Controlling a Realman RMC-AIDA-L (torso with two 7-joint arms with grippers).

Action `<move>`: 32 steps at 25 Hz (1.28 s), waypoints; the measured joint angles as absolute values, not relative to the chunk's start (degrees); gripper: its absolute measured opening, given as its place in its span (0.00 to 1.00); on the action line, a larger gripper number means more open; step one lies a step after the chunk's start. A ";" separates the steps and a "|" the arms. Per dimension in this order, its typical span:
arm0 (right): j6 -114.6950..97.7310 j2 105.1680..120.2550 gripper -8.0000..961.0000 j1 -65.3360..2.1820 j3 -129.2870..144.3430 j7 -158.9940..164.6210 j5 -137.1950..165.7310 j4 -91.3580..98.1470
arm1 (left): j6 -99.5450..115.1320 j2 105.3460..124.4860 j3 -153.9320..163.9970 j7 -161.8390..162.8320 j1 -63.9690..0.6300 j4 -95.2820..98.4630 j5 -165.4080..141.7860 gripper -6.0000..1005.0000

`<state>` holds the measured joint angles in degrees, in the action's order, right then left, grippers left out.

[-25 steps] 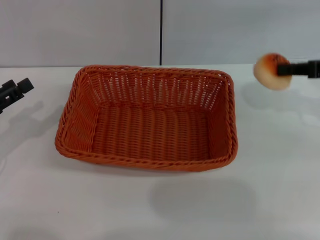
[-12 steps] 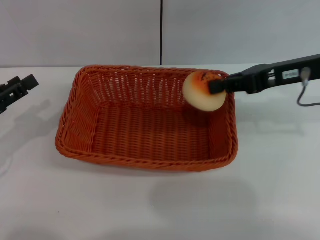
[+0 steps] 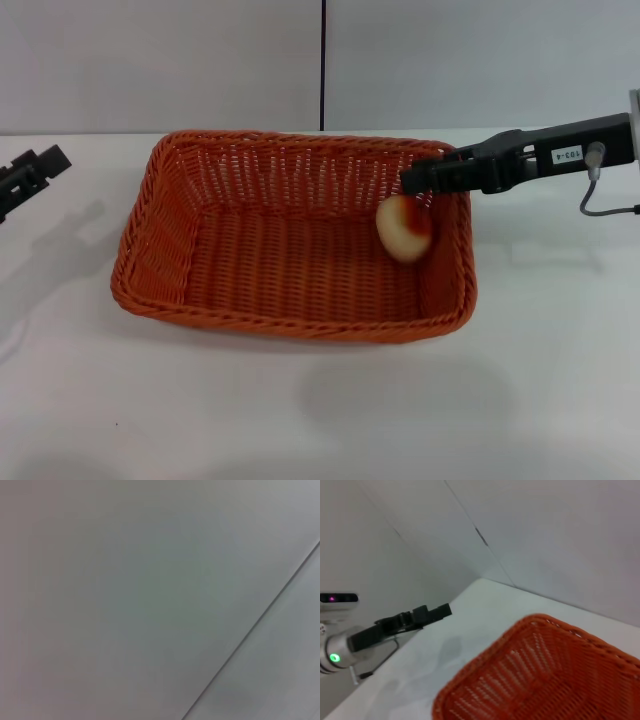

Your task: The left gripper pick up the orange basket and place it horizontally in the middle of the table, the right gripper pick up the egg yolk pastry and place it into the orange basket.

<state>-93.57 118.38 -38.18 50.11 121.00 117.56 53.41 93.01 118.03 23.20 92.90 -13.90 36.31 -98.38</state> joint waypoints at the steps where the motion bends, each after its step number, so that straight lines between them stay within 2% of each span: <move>1: -94.16 118.39 0.17 -37.81 50.08 120.46 116.87 53.77 | 93.45 118.03 23.18 92.41 -13.75 36.28 -97.82 0.76; 6: -96.88 118.50 0.40 -32.40 50.00 114.62 108.74 58.29 | 96.69 118.04 22.85 84.70 -12.69 33.58 -93.65 0.76; 9: -96.61 118.70 0.60 -26.46 49.57 107.56 100.59 59.71 | 99.51 118.03 22.57 74.76 -10.75 28.83 -87.47 0.76; 14: -96.17 118.77 0.61 -18.31 44.07 90.03 87.38 51.39 | 105.12 118.04 22.56 57.75 -7.94 23.52 -82.87 0.76; 19: -97.27 118.75 0.61 -14.13 34.77 62.04 73.05 30.68 | 106.62 118.03 21.58 49.27 -6.09 21.10 -82.04 0.76; 26: -97.11 118.93 0.61 -13.62 23.49 30.43 62.76 6.40 | 104.14 118.04 16.75 27.13 -4.12 10.81 -81.86 0.76; 32: -95.71 119.09 0.61 -15.31 19.52 22.21 59.22 -1.55 | 98.26 118.17 14.13 20.45 -5.09 4.49 -81.82 0.76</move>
<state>-95.71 119.09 -15.31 19.52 22.21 59.22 -1.55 98.26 118.17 14.13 20.45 -5.09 4.49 -81.82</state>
